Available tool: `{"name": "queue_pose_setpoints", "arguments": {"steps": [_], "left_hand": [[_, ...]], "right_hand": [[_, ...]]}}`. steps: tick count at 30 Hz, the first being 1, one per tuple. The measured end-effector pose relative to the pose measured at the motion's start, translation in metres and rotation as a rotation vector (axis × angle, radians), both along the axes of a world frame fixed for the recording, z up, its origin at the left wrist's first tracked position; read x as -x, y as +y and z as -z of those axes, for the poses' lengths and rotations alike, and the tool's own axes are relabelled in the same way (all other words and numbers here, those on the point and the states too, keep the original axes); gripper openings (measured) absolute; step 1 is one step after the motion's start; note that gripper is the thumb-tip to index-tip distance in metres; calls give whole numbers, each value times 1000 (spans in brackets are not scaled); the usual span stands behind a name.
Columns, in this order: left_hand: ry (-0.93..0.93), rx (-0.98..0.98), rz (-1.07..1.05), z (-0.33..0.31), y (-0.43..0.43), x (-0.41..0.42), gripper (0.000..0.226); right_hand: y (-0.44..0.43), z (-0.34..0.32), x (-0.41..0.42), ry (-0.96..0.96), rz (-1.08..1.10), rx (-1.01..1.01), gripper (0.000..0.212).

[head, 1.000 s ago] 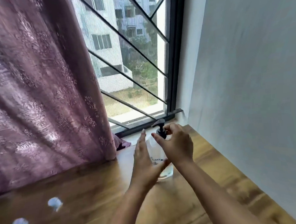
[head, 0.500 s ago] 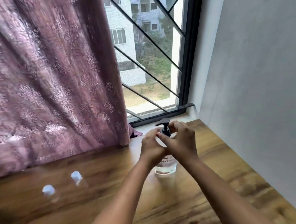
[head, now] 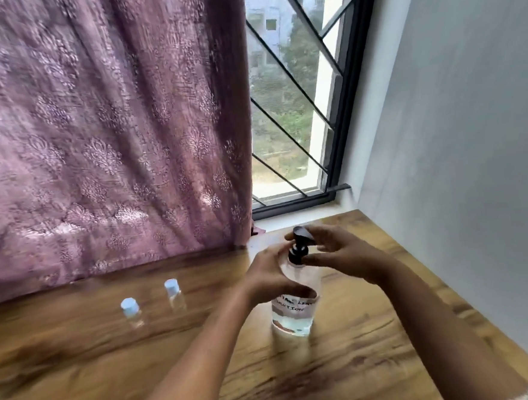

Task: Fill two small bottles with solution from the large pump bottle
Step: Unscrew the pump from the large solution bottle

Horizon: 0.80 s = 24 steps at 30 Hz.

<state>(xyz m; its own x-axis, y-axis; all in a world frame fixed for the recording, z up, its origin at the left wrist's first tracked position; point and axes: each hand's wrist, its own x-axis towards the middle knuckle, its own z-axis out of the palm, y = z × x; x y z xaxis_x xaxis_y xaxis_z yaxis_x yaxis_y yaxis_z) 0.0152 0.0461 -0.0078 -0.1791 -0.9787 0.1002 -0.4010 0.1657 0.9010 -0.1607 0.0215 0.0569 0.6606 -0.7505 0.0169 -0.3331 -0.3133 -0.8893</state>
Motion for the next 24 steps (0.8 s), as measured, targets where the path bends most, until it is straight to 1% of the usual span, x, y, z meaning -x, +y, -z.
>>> {"name": "queue_pose_setpoints", "arguments": {"steps": [2, 4, 6, 7, 8, 10, 13, 14, 16, 18, 20, 22, 24], "left_hand": [[21, -4, -3, 1, 11, -3, 92], [47, 7, -45, 4, 22, -5, 80], [50, 28, -98, 4, 32, -8, 65], [45, 40, -106, 5, 37, -10, 62], [41, 47, -106, 5, 40, -11, 62], [24, 61, -102, 5, 48, -15, 66], [6, 89, -111, 4, 60, -19, 67], [-2, 95, -112, 4, 64, -20, 68], [1, 92, -119, 6, 71, -22, 73], [33, 84, -133, 8, 79, -24, 78], [59, 83, -152, 8, 85, -26, 81], [70, 72, -165, 10, 87, -26, 88], [94, 71, -170, 12, 87, -23, 90]], "right_hand": [[11, 2, -3, -44, 0, -88, 44], [26, 7, -13, -57, 78, -63, 46], [41, 14, -29, -31, 281, 97, 47], [50, 19, -38, -21, 390, 194, 46], [57, 22, -46, -19, 474, 275, 44], [70, 28, -56, -53, 553, 358, 40], [83, 25, -53, -112, 528, 348, 38], [86, 22, -49, -106, 481, 337, 36], [90, 17, -43, -107, 312, 267, 31], [95, 15, -40, -134, 161, 161, 35], [98, 15, -40, -156, 94, 99, 38], [98, 18, -43, -187, 110, 98, 38], [98, 24, -50, -185, 228, 203, 38]]}}
